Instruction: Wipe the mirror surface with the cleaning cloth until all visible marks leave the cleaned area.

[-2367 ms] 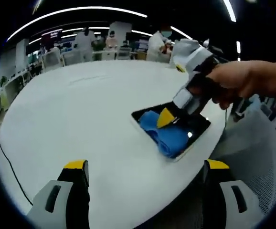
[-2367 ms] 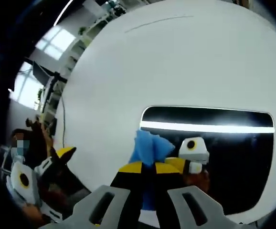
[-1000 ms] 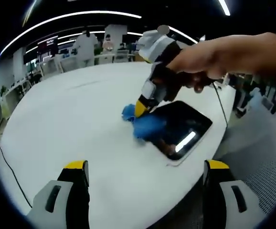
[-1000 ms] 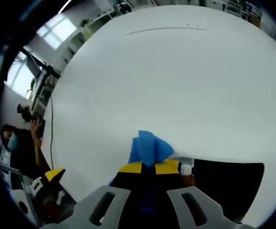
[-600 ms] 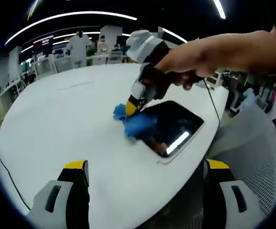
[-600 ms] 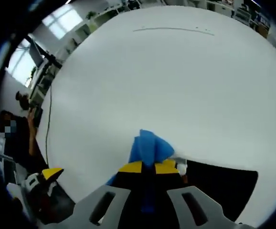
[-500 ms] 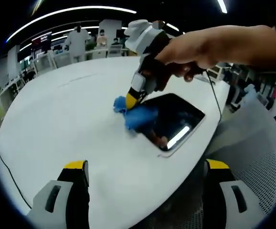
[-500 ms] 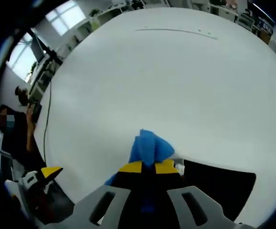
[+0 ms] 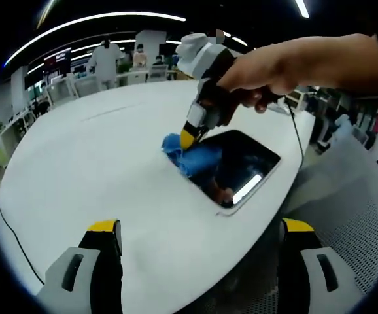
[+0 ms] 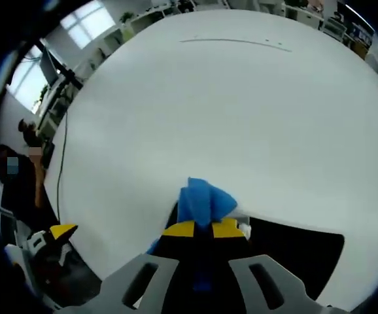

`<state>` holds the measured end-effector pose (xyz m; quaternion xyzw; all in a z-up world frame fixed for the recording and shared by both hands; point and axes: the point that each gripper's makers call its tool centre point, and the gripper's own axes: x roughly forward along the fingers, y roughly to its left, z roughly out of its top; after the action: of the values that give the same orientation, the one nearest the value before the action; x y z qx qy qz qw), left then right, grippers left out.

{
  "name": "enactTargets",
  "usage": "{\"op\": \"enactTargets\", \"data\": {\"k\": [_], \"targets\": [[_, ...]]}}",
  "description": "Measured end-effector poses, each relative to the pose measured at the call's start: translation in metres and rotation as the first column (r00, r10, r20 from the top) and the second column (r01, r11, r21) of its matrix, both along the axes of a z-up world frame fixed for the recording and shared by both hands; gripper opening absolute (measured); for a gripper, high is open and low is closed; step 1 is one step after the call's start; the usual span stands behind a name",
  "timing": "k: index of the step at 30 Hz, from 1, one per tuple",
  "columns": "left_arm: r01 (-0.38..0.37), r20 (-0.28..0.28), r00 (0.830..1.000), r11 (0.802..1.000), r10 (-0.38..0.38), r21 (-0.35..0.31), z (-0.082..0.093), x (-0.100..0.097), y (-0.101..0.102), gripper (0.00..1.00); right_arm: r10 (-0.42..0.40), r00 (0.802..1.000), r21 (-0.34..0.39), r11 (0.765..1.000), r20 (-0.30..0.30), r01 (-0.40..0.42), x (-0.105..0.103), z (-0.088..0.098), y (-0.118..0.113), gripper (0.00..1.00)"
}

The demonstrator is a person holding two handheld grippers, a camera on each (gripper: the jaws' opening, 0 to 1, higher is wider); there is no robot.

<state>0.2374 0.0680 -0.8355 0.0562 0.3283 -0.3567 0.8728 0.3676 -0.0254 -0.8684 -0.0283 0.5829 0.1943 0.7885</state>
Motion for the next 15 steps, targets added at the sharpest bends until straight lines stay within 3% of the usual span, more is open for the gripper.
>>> {"op": "enactTargets", "data": {"k": [6, 10, 15], "targets": [[-0.015, -0.024, 1.000, 1.000, 0.015, 0.009, -0.001, -0.003, 0.005, 1.00, -0.007, 1.000, -0.010, 1.000, -0.002, 0.007, 0.000, 0.000, -0.008, 0.00], [0.016, -0.008, 1.000, 0.999, -0.016, -0.028, 0.003, -0.006, -0.001, 1.00, 0.000, 1.000, -0.033, 0.999, 0.002, 0.000, 0.007, -0.004, -0.015, 0.00], [0.006, 0.014, 1.000, 0.999, -0.005, -0.035, 0.006, -0.004, 0.000, 1.00, -0.013, 1.000, -0.046, 0.999, 0.000, 0.013, -0.005, 0.005, -0.027, 0.00]]}}
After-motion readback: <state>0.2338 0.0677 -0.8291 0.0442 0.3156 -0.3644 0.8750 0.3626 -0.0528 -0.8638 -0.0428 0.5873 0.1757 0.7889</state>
